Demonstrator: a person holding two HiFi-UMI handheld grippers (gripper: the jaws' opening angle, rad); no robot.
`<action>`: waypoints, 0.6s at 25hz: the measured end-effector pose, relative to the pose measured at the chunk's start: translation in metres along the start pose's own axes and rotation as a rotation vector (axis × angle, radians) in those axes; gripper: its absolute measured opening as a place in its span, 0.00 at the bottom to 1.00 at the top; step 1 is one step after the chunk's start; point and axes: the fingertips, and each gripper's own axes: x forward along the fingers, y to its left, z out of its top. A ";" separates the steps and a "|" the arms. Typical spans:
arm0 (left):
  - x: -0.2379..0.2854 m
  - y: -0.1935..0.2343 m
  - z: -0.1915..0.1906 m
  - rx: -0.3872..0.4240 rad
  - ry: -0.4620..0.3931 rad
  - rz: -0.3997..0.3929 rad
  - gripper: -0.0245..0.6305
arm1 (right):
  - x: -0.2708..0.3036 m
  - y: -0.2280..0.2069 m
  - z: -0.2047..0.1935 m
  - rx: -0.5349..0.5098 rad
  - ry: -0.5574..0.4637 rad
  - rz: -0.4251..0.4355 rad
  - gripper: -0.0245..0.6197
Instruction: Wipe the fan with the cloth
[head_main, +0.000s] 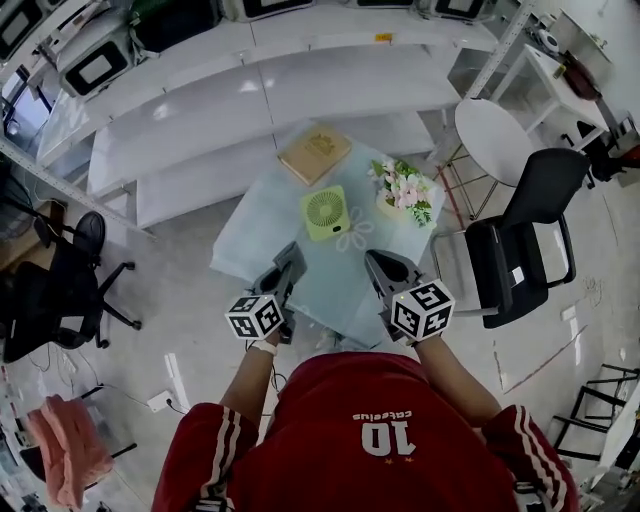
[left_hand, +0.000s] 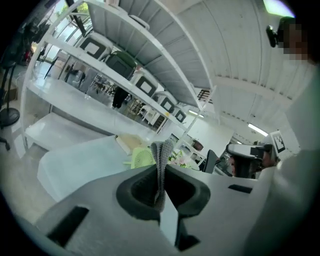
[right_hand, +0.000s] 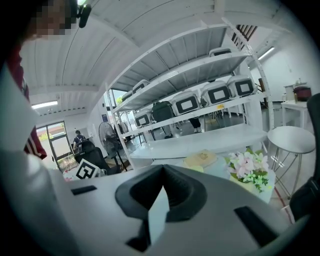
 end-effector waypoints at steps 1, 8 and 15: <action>-0.007 -0.006 0.007 0.028 -0.007 -0.011 0.08 | -0.001 0.002 -0.001 -0.002 0.003 0.001 0.04; -0.033 -0.036 0.068 0.191 -0.084 -0.030 0.08 | -0.012 -0.001 0.016 -0.027 -0.017 0.007 0.04; -0.058 -0.112 0.101 0.308 -0.173 -0.050 0.08 | -0.048 -0.005 0.051 -0.015 -0.091 0.055 0.04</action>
